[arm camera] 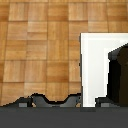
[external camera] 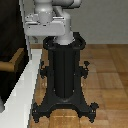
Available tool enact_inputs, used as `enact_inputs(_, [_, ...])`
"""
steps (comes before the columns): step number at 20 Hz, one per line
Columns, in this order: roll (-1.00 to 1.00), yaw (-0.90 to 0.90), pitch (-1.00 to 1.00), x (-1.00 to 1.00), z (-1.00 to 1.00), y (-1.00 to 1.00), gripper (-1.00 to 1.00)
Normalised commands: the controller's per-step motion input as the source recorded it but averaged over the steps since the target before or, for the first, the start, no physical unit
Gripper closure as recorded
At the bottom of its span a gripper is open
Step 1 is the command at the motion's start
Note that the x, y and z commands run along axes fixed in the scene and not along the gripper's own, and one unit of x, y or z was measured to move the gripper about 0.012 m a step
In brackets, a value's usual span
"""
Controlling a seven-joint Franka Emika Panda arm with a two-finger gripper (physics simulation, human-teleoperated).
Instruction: Open the door by pressing down and pulling on the handle.
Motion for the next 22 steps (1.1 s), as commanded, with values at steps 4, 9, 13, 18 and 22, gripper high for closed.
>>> enact_inputs(4, [0.00,0.00,0.00,0.00,0.00,-0.50,-1.00])
enact_inputs(9, [0.00,0.00,0.00,0.00,0.00,-0.60,-1.00])
enact_inputs(13, [0.00,-0.04,0.00,0.00,0.00,-0.50,-1.00])
enact_inputs(18, [0.00,-0.06,0.00,0.00,0.00,0.00,-1.00])
enact_inputs(22, [0.00,-0.08,0.00,0.00,0.00,-0.25,-1.00])
